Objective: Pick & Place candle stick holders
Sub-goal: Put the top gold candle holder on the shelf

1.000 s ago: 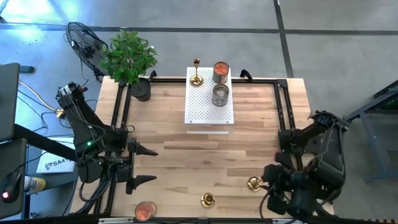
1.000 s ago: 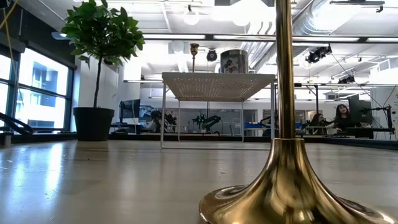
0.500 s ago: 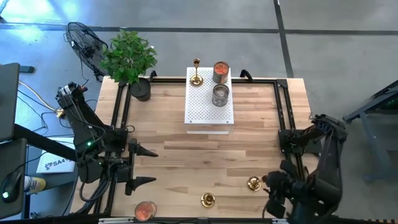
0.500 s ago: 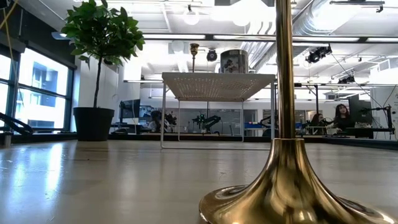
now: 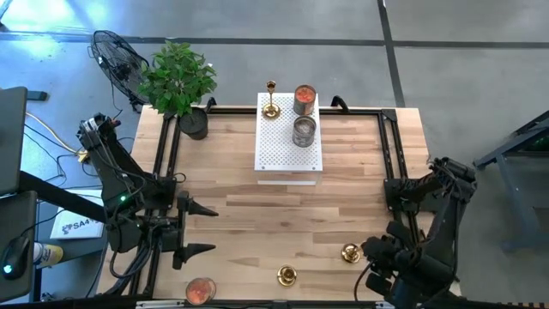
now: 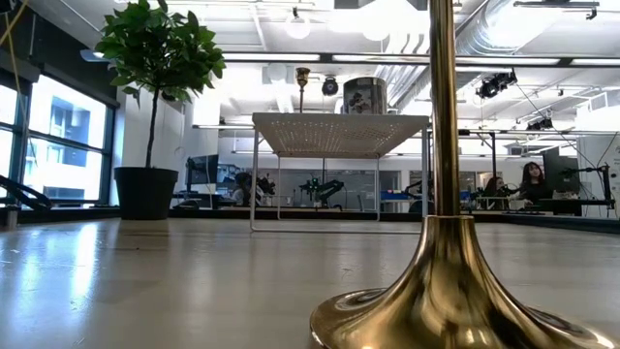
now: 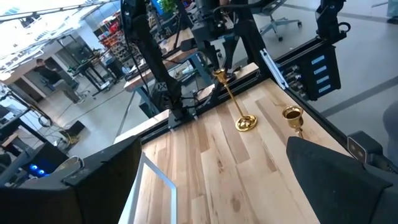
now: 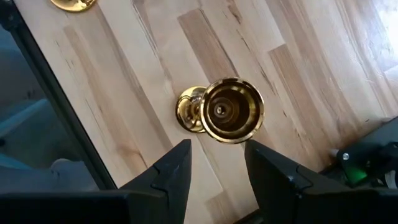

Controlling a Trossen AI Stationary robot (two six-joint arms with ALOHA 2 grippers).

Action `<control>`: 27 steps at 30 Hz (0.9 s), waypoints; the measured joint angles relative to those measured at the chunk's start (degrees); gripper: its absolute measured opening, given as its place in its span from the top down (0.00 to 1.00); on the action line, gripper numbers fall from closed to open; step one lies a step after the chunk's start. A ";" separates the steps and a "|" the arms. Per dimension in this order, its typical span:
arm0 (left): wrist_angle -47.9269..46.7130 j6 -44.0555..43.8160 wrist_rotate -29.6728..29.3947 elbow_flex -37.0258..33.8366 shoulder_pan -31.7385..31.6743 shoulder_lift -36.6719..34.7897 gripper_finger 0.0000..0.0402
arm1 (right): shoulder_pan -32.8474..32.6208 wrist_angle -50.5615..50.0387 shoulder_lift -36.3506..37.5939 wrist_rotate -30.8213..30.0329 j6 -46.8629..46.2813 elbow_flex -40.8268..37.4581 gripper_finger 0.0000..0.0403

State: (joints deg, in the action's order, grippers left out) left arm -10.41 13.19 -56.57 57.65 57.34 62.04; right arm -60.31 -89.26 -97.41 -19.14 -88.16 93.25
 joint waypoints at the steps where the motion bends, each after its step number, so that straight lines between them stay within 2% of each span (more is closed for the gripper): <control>1: 0.00 0.00 -0.01 0.00 0.00 0.00 0.01 | 0.00 -0.02 0.00 -0.13 0.09 0.00 0.64; 7: 0.00 0.00 -0.10 0.00 0.00 0.02 0.01 | 0.02 0.18 0.00 0.06 2.31 0.01 0.64; 14: -0.02 0.00 -0.10 0.00 0.00 0.02 0.01 | 0.04 0.53 0.00 -4.04 4.64 0.00 0.64; 27: -0.11 0.00 -0.03 0.00 0.00 0.02 0.01 | 0.09 0.58 0.02 -1.13 4.20 0.00 0.64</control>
State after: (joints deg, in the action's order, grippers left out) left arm -10.52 13.19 -56.60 57.65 57.34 62.06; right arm -60.23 -88.68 -97.38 -20.26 -83.96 93.25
